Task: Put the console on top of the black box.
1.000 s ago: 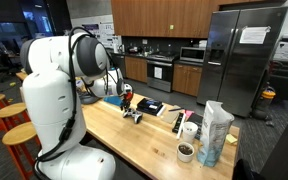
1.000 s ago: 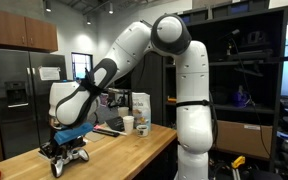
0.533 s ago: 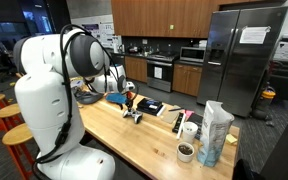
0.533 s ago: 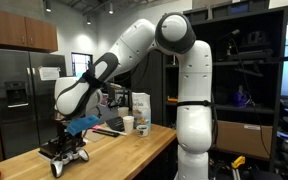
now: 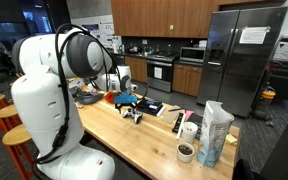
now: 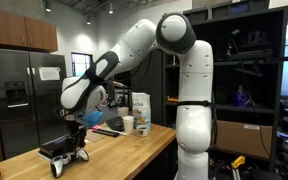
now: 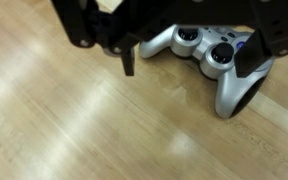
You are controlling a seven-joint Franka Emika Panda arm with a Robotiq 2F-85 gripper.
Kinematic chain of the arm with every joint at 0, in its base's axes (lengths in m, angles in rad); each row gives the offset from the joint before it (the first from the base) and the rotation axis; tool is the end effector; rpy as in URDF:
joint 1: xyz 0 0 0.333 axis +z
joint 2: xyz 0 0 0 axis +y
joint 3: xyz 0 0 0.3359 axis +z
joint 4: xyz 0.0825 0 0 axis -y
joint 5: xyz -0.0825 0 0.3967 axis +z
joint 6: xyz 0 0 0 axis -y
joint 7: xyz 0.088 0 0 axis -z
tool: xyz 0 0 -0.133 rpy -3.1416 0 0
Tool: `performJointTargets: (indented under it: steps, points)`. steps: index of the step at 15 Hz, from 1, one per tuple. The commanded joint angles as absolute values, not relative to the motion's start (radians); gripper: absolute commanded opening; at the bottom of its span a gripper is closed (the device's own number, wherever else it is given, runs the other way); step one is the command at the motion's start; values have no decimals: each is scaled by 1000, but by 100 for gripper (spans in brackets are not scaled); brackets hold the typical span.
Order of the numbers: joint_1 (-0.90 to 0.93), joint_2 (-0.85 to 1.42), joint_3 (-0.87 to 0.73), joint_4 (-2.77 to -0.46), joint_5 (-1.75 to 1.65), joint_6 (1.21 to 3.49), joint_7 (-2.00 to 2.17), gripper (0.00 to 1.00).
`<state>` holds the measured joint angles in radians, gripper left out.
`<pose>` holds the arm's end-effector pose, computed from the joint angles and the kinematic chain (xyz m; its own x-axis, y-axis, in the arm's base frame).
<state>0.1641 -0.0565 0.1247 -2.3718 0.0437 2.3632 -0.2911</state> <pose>0.4840 0.1451 0.3360 0.8518 0.5213 0.0524 0.5225 -0.8526 -0.0105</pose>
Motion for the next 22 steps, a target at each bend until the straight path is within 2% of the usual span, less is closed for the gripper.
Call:
performJointTargets:
  steps: [1,8,16,22]
  points:
    - [155,-43,115,-2369,38,2301,-496,100]
    - [154,-34,127,-2369,41,2315,-464,100]
    - [152,-34,134,-2420,-236,2550,-444,100]
    - [151,37,135,-2407,-258,2712,-570,100]
